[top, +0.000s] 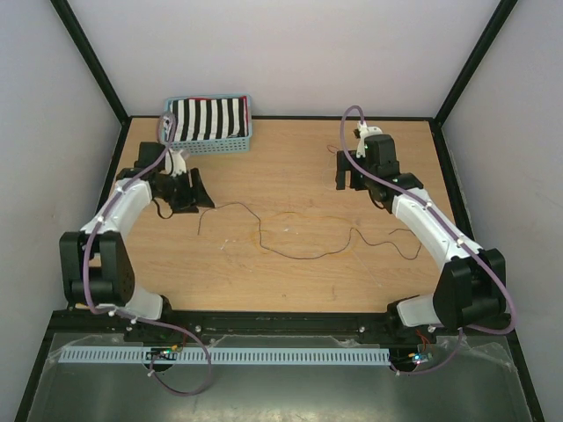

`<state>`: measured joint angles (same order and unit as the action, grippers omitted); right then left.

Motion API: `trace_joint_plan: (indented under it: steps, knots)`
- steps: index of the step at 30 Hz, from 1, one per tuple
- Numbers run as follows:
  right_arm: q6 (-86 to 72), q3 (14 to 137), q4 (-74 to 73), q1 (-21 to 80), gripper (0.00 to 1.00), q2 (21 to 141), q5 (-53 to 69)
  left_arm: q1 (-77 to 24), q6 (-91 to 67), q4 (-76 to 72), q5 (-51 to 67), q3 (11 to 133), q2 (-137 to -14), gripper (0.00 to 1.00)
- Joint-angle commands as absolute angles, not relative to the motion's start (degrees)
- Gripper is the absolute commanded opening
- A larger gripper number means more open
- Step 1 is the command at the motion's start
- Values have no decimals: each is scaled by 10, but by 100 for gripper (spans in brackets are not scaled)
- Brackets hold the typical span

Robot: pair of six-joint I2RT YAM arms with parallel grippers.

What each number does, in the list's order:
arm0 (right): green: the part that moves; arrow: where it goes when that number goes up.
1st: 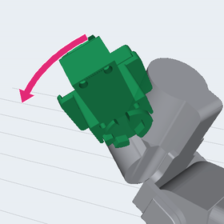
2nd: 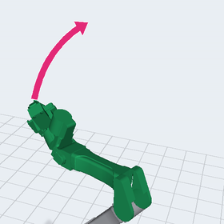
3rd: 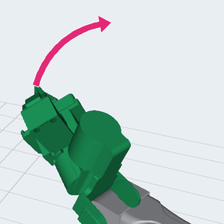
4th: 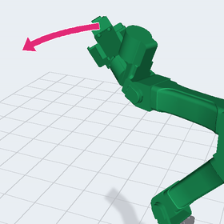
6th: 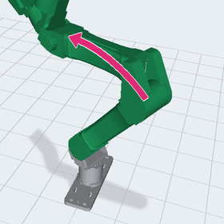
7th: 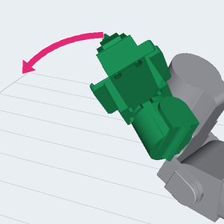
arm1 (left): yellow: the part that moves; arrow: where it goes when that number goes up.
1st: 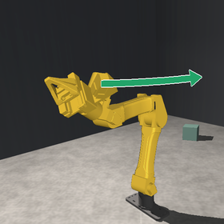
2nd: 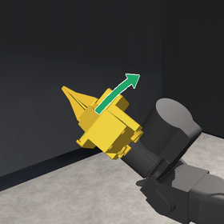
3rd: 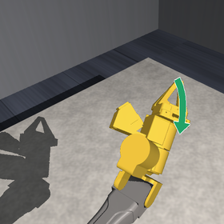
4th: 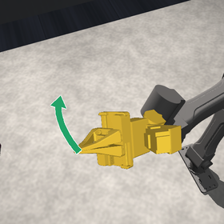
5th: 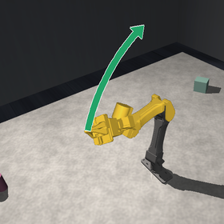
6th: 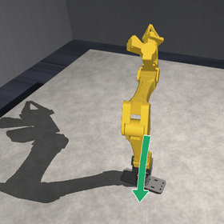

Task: Zip-tie the wires
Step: Place the cable at the center of the board.

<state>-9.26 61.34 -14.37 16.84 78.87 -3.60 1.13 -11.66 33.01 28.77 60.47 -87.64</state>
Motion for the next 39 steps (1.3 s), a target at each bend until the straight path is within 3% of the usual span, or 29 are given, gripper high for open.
trace_joint_plan:
  steps: [1,7,11,23,34,39]
  knots:
    - [-106,621,-126,166,94,789,24,-27,-94,344,332,632,-806,60]
    - [-123,587,-115,166,94,776,23,-213,-94,342,271,647,-813,59]
    - [-126,576,-116,166,94,746,18,-265,-138,342,260,670,-871,53]
    - [-123,564,-128,166,96,652,-3,-327,-176,339,207,729,-1015,52]
    - [-110,557,-134,166,98,635,-16,-345,-194,335,184,745,-1081,51]
    - [-110,558,-134,166,98,640,-11,-349,-193,322,179,741,-1087,43]
